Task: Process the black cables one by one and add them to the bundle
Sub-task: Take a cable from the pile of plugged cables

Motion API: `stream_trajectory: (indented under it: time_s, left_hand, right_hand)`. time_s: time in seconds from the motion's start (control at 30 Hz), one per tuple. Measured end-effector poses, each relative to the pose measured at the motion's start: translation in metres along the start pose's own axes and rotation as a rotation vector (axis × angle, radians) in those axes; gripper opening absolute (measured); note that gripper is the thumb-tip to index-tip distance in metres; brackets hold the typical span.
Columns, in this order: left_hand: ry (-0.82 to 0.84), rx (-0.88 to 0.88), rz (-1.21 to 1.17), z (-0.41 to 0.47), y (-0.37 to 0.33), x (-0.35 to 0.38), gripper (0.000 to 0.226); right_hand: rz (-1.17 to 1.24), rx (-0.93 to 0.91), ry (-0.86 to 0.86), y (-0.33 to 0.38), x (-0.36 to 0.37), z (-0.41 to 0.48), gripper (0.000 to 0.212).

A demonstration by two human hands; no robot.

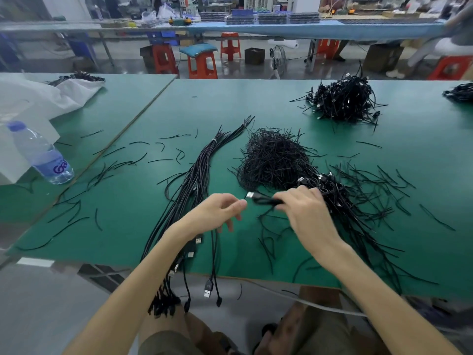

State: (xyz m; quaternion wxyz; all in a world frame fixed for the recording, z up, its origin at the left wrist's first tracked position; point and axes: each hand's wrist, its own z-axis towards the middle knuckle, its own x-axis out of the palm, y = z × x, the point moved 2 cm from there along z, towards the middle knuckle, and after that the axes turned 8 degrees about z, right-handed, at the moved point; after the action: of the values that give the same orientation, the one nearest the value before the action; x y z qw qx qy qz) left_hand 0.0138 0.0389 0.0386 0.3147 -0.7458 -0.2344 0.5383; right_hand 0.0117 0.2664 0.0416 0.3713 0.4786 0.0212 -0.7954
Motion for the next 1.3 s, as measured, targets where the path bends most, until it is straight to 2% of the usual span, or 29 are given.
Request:
stream_trajectory:
  time_s: [0.1, 0.17, 0.33, 0.43, 0.53, 0.63, 0.7, 0.77, 0.87, 1.0, 1.07, 1.17, 1.23, 1.3]
  left_hand:
    - [-0.207, -0.300, 0.471, 0.000, 0.020, -0.011, 0.040]
    - [-0.263, -0.404, 0.665, -0.003, 0.033, -0.013, 0.042]
    - [-0.199, -0.413, 0.662, -0.007, 0.051, -0.006, 0.044]
    - [-0.222, -0.369, 0.704, -0.006, 0.053, 0.002, 0.045]
    - [-0.140, -0.357, 0.712, -0.004, 0.055, 0.009, 0.045]
    - [-0.131, -0.344, 0.722, 0.000, 0.059, 0.010, 0.033]
    - [-0.134, -0.334, 0.684, 0.003, 0.061, 0.009, 0.029]
    - [-0.174, -0.312, 0.543, 0.004, 0.061, 0.007, 0.029]
    - [-0.279, -0.215, 0.228, 0.004, 0.051, 0.002, 0.022]
    - [-0.182, -0.067, -0.228, 0.000, 0.029, 0.004, 0.024]
    - [-0.123, -0.033, -0.255, -0.002, 0.021, 0.005, 0.023]
    - [-0.021, -0.032, -0.243, -0.007, 0.019, 0.004, 0.023]
    - [0.037, -0.059, -0.256, -0.012, 0.024, 0.003, 0.030]
    - [0.065, -0.078, -0.254, -0.015, 0.031, 0.003, 0.035]
  right_hand:
    - [0.006, 0.267, -0.058, -0.029, -0.012, 0.007, 0.024]
    - [0.004, 0.394, -0.095, -0.050, -0.018, 0.009, 0.028]
    - [0.001, 0.653, -0.047, -0.082, -0.013, 0.009, 0.031]
    - [-0.061, 0.657, -0.020, -0.082, -0.005, 0.011, 0.030]
    - [-0.176, 0.637, 0.025, -0.076, -0.001, 0.014, 0.033]
    - [-0.278, 0.572, 0.021, -0.065, 0.002, 0.014, 0.034]
    - [-0.254, 0.529, 0.001, -0.057, 0.005, 0.013, 0.032]
    - [-0.148, 0.481, -0.012, -0.044, 0.010, 0.012, 0.033]
    - [0.077, 0.377, 0.049, -0.017, 0.022, 0.013, 0.037]
    - [0.270, 0.150, 0.221, 0.028, 0.045, 0.010, 0.055]
    - [0.357, 0.101, 0.301, 0.046, 0.060, 0.007, 0.071]
    - [0.473, 0.133, 0.418, 0.063, 0.079, 0.003, 0.088]
    - [0.492, 0.173, 0.443, 0.065, 0.084, 0.004, 0.083]
    - [0.468, 0.183, 0.426, 0.063, 0.083, 0.006, 0.065]
